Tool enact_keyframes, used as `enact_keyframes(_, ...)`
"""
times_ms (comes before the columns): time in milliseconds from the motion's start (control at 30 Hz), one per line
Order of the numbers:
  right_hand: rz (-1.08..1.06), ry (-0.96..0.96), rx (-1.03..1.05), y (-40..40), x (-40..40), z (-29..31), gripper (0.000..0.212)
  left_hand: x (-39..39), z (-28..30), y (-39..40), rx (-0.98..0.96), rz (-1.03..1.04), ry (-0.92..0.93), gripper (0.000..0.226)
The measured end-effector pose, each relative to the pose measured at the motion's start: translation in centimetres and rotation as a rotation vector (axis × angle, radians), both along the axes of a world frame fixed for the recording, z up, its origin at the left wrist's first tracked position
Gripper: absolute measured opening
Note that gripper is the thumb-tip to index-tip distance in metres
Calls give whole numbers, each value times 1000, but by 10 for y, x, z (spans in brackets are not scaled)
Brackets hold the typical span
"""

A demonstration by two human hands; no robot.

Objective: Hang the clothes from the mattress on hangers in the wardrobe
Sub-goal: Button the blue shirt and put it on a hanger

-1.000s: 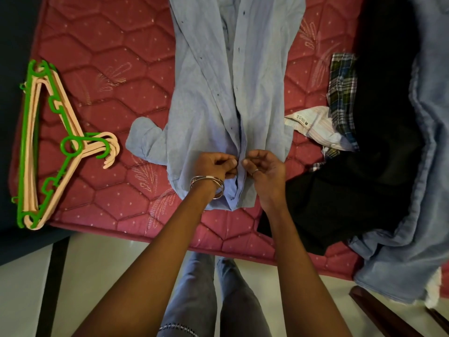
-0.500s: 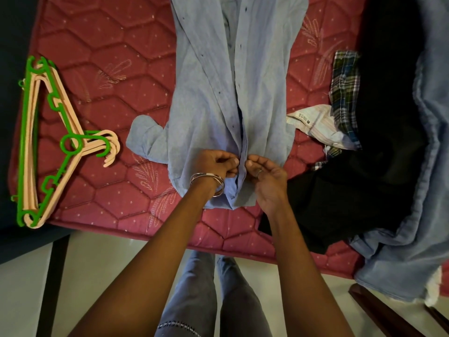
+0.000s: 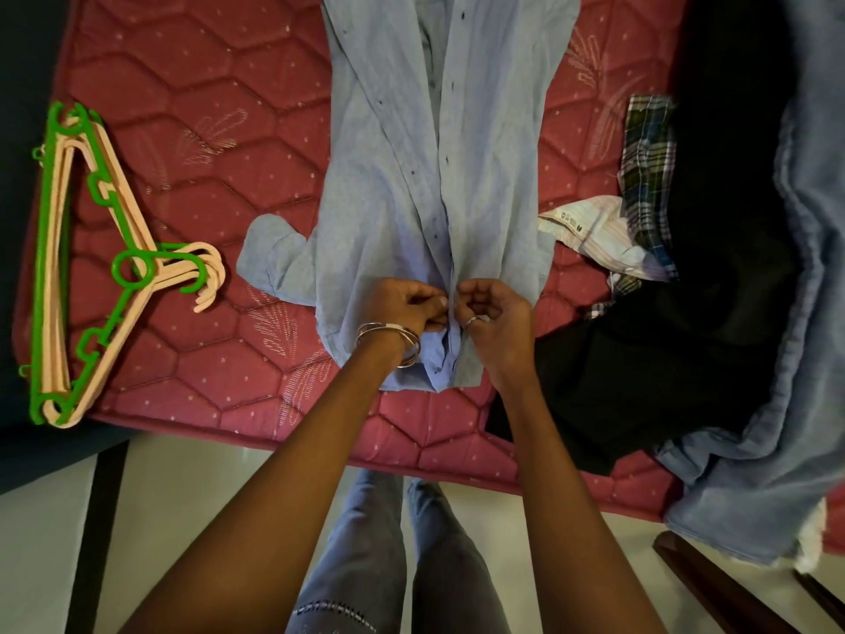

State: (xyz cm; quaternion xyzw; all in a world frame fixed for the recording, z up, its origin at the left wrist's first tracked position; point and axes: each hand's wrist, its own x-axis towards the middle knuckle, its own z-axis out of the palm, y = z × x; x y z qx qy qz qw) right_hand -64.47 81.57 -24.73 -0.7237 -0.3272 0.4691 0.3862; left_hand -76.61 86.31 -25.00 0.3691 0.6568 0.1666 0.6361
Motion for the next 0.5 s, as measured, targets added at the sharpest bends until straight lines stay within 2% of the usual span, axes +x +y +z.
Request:
enact_keyframes(100, 12, -8, -8, -1, 0, 0, 23, -2, 0, 0, 5, -13, 5, 15)
enact_keyframes(267, -75, 87, -30, 0, 1, 0, 21, 1, 8, -2, 27, -39, -6, 7)
enact_keyframes(367, -152, 129, -53, -1, 1, -2, 23, 2, 3, -3, -82, 108, -69, 11)
enact_keyframes(500, -129, 137, -47, -4, -2, -4, 22, 4, 6, -3, -173, 152, -123, 5)
